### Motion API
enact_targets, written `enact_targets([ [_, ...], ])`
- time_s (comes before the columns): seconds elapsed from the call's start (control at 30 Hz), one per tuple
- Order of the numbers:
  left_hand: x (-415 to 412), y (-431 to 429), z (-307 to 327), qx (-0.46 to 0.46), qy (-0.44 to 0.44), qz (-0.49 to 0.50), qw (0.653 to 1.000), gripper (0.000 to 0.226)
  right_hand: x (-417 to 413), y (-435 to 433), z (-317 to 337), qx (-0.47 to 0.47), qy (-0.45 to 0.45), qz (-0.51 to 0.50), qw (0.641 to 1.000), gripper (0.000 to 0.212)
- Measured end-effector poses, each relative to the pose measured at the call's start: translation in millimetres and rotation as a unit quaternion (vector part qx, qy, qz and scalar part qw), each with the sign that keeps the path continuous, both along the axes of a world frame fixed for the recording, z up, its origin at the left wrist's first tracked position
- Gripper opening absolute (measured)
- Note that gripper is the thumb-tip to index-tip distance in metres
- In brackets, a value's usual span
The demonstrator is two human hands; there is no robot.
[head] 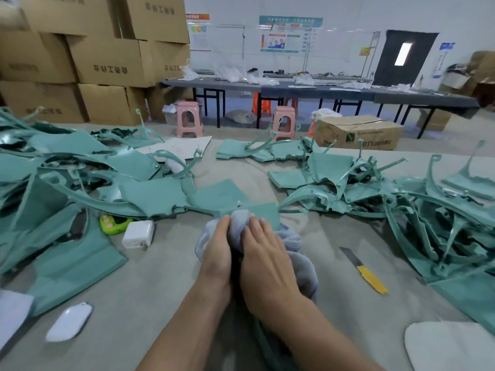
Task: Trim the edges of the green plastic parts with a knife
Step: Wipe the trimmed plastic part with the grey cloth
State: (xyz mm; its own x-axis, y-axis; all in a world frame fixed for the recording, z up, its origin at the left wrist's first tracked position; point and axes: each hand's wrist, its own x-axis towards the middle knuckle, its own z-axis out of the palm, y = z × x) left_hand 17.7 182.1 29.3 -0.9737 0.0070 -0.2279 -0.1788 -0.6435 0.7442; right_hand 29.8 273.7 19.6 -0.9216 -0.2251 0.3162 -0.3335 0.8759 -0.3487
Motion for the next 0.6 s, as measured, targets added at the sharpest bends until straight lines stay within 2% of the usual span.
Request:
enact_targets([
  [0.13,-1,8,6,-0.049,0.014,0.105,0.993,0.048,-25,-7,13,-0.008,-0.055,-0.147,0.988,0.062],
  [0.2,0,7,4,-0.100,0.005,0.157,0.983,0.032,-29,-5,20,-0.030,-0.085,-0.183,0.979,0.061],
  [0.27,3,7,5,-0.120,-0.006,0.166,0.979,0.021,-31,-2,25,-0.055,-0.113,-0.194,0.973,0.062],
  [0.33,6,7,8,-0.098,-0.012,0.154,0.983,0.022,-24,-2,29,-0.030,-0.117,-0.156,0.980,0.061],
  [0.43,7,8,10,-0.071,-0.038,0.126,0.989,0.029,1,2,25,-0.017,-0.061,-0.010,0.998,0.046],
  [0.5,4,5,10,-0.088,-0.048,0.121,0.988,0.031,20,5,25,-0.021,-0.040,0.082,0.996,0.050],
  [0.6,4,-1,9,-0.088,-0.034,0.133,0.987,0.030,32,13,26,-0.011,-0.053,0.147,0.988,0.059],
])
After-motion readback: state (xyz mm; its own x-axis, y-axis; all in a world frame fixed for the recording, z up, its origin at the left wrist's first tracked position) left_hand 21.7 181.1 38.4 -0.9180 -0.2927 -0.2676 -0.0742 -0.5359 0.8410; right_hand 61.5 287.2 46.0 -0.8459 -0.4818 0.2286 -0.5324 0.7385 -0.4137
